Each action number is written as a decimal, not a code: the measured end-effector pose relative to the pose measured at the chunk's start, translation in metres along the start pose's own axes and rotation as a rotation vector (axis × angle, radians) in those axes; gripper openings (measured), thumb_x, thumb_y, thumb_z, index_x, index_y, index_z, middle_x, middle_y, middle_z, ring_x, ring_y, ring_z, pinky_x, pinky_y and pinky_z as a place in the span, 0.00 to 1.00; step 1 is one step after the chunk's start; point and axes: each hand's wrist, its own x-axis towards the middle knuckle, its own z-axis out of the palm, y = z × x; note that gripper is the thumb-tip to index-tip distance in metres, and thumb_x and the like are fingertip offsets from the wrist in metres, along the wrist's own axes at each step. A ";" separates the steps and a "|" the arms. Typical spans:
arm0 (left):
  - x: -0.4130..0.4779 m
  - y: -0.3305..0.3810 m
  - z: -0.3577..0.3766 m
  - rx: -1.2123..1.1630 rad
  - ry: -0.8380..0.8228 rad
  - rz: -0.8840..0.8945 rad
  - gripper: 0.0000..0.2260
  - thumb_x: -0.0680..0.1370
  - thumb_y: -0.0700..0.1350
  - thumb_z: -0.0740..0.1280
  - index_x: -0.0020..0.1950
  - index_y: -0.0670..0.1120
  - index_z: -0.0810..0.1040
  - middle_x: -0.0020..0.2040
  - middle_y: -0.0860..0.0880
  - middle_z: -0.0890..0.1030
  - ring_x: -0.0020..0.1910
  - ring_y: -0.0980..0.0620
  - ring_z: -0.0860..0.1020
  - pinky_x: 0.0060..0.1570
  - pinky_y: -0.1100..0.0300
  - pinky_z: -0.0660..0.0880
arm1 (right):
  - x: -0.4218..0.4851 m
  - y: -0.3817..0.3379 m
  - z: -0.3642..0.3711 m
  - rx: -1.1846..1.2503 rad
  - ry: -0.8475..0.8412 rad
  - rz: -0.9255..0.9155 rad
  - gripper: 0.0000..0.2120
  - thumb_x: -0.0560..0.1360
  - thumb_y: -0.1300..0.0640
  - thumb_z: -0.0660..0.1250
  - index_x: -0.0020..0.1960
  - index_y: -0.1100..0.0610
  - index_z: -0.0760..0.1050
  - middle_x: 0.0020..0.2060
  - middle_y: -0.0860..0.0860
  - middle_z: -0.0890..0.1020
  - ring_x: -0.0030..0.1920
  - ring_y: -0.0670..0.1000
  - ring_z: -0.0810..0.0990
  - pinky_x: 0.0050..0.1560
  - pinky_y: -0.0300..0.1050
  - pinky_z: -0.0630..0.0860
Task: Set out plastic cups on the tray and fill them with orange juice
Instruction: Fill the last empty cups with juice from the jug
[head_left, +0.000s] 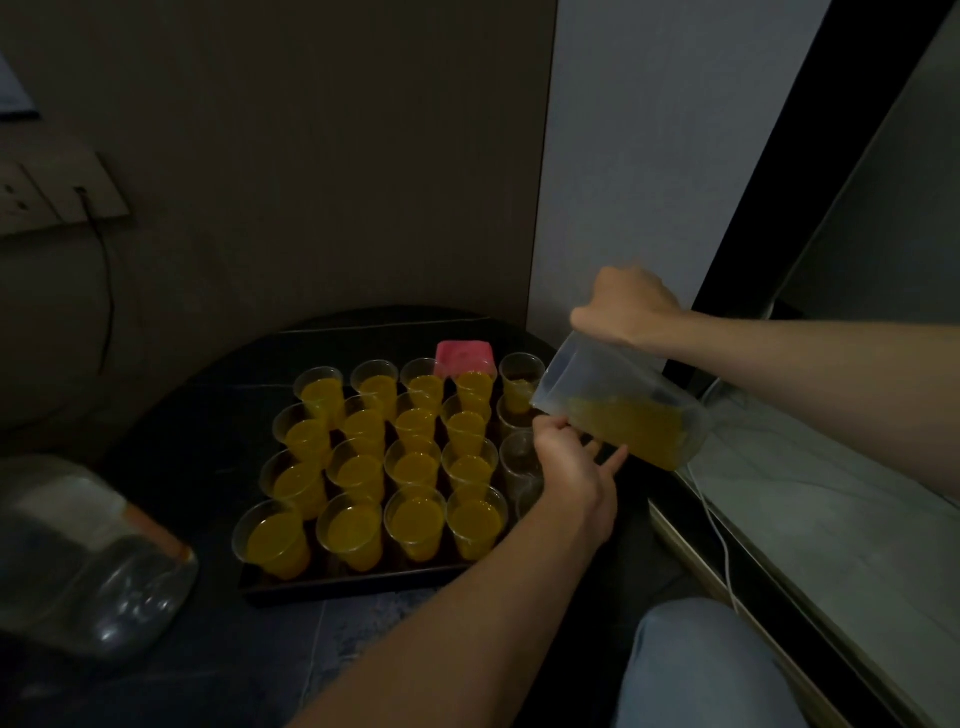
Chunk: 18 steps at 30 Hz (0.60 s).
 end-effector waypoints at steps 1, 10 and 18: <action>0.000 0.000 0.000 -0.001 0.000 -0.002 0.17 0.84 0.50 0.52 0.70 0.51 0.71 0.67 0.43 0.76 0.67 0.41 0.74 0.70 0.39 0.69 | 0.000 0.000 0.000 -0.006 -0.001 -0.001 0.14 0.73 0.57 0.68 0.31 0.57 0.68 0.28 0.52 0.69 0.29 0.51 0.68 0.29 0.40 0.60; -0.001 0.004 -0.002 -0.024 0.019 -0.042 0.18 0.84 0.50 0.51 0.71 0.48 0.70 0.67 0.41 0.75 0.66 0.40 0.74 0.69 0.40 0.70 | 0.000 0.001 0.002 0.015 -0.018 -0.008 0.14 0.73 0.58 0.68 0.31 0.58 0.68 0.27 0.52 0.68 0.28 0.51 0.67 0.28 0.40 0.60; -0.001 0.007 0.002 -0.019 0.021 -0.058 0.19 0.84 0.50 0.51 0.73 0.47 0.70 0.68 0.40 0.75 0.67 0.39 0.74 0.70 0.39 0.69 | 0.004 -0.002 0.000 0.007 -0.030 -0.039 0.14 0.72 0.58 0.68 0.31 0.58 0.67 0.28 0.52 0.69 0.28 0.51 0.68 0.28 0.40 0.61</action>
